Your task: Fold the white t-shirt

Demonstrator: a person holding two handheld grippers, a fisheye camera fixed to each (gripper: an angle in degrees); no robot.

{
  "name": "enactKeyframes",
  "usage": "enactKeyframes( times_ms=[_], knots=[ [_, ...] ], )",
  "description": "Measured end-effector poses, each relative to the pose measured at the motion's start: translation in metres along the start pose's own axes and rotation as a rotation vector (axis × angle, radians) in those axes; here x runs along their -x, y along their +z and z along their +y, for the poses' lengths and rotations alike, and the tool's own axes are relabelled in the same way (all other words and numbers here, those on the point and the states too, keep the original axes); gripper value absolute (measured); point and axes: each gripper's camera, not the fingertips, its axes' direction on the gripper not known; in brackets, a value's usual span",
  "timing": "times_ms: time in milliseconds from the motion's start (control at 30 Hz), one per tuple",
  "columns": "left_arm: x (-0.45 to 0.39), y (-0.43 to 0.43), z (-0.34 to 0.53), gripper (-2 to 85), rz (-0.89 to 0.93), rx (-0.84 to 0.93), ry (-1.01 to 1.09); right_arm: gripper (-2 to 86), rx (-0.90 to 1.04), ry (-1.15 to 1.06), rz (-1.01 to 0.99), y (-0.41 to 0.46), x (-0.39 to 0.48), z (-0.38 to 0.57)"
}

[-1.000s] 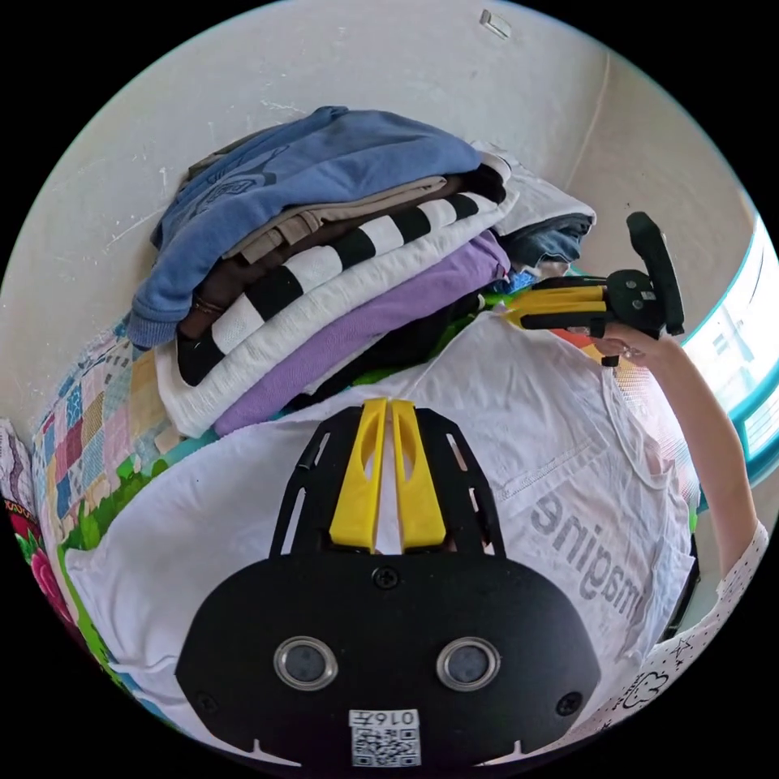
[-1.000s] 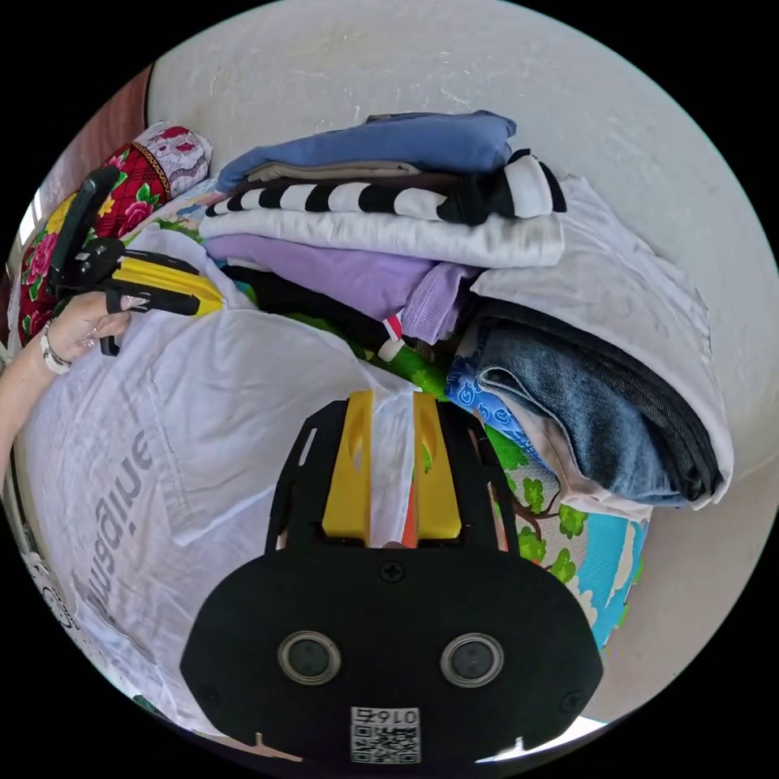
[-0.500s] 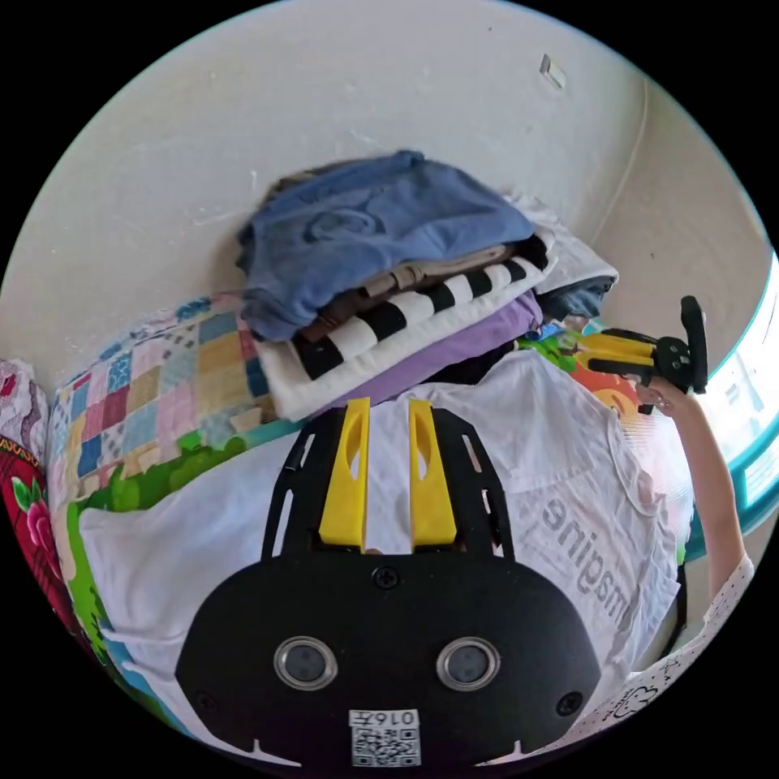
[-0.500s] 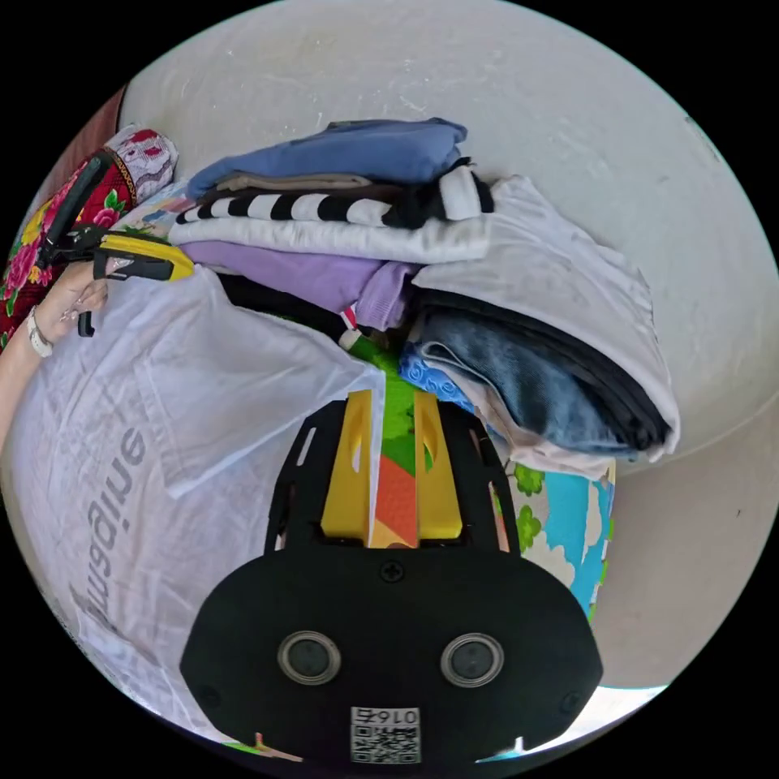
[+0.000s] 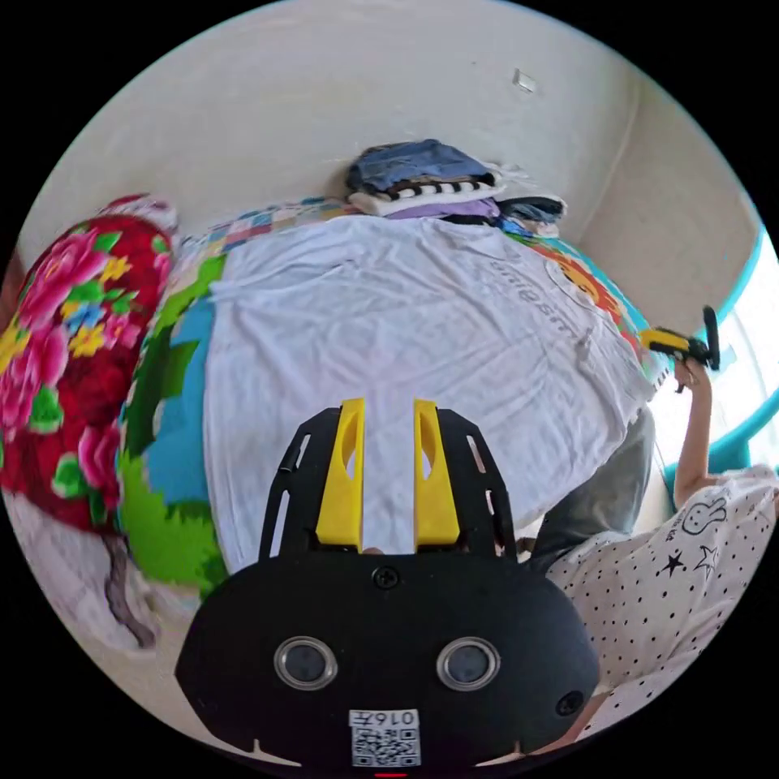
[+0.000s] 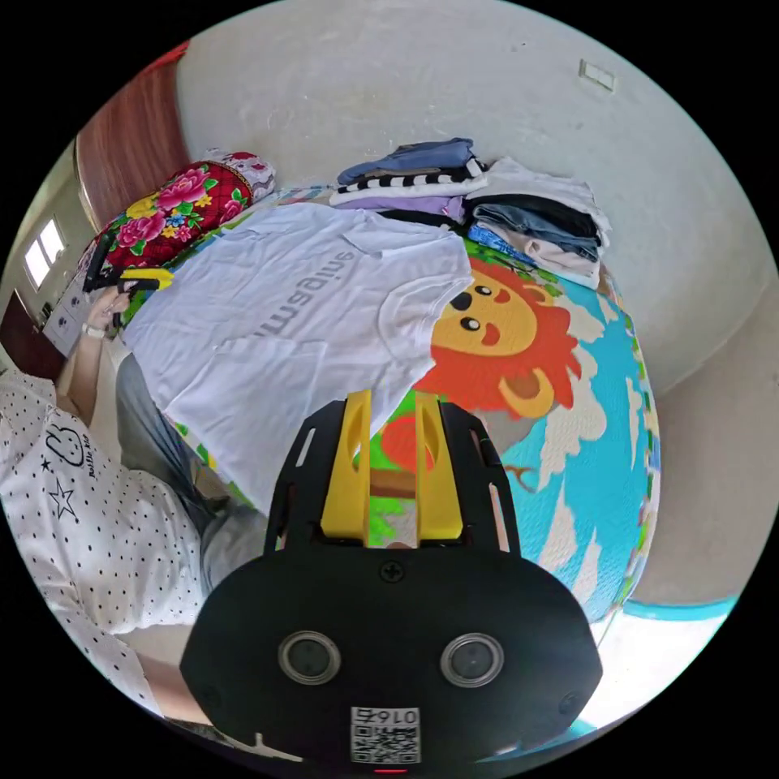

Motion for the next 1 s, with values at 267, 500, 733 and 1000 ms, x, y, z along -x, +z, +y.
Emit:
enactKeyframes(
  times_ms=[267, 500, 733, 1000],
  knots=[
    [0.030, 0.023, 0.140, 10.2, -0.082, -0.048, -0.175, 11.0, -0.066, 0.181, -0.074, -0.022, 0.021, 0.102],
    [0.070, 0.044, 0.225, 11.1, -0.032, -0.148, -0.316, 11.1, -0.087, 0.247, -0.114, -0.040, 0.014, 0.152],
    [0.099, 0.099, 0.280, 11.2, -0.130, -0.064, -0.444, 10.7, -0.093, 0.291, -0.131, -0.053, 0.011, 0.190],
    [0.121, 0.163, 0.333, 8.7, -0.068, -0.038, -0.502, 9.2, -0.072, 0.280, -0.132, -0.066, 0.018, 0.216]
  ],
)
